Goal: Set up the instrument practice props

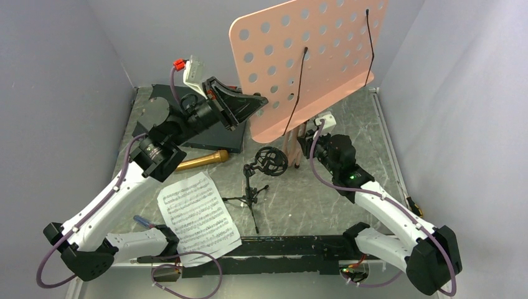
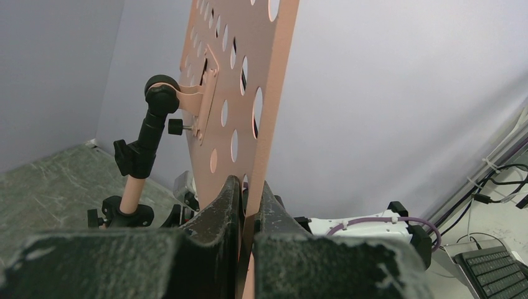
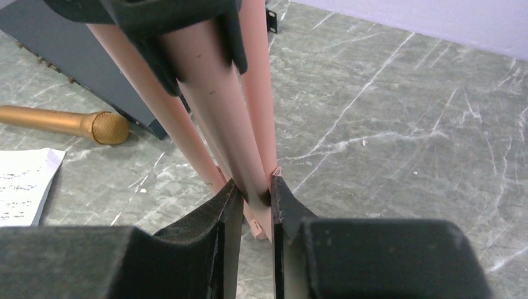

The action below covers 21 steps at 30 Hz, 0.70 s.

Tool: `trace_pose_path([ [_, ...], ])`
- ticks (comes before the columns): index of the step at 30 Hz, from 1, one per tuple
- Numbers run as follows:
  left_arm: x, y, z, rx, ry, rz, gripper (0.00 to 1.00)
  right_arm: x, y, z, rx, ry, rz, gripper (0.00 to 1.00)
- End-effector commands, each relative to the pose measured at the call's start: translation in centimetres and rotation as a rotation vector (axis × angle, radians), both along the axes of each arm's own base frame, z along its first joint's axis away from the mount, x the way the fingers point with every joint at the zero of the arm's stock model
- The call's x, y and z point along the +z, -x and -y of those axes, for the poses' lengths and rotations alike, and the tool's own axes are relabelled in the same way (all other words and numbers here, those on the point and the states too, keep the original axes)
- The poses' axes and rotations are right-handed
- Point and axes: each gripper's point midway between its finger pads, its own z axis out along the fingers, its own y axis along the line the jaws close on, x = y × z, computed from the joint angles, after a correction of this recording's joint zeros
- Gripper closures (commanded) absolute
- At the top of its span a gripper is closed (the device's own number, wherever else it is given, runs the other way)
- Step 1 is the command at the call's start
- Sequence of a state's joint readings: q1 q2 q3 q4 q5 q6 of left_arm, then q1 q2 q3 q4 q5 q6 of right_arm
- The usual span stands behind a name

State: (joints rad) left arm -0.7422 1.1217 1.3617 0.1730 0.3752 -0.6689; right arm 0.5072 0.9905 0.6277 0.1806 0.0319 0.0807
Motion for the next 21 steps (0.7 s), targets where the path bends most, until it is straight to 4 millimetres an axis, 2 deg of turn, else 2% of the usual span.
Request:
trace_pose_path([
  [1, -0.7, 2.3, 1.3, -0.151, 0.005, -0.216, 0.97, 4.3, -0.2, -0.5, 0.012, -0.084, 0.096, 1.0],
  [14, 1.9, 2.4, 0.7, -0.126, 0.007, -0.137, 0.97, 2.4, 0.6, 0.2, -0.028, -0.072, -0.032, 1.0],
  [21, 2.2, 2.8, 0.3, -0.115, -0.004, -0.109, 0.97, 1.0, 1.3, 1.3, -0.07, -0.054, -0.081, 1.0],
])
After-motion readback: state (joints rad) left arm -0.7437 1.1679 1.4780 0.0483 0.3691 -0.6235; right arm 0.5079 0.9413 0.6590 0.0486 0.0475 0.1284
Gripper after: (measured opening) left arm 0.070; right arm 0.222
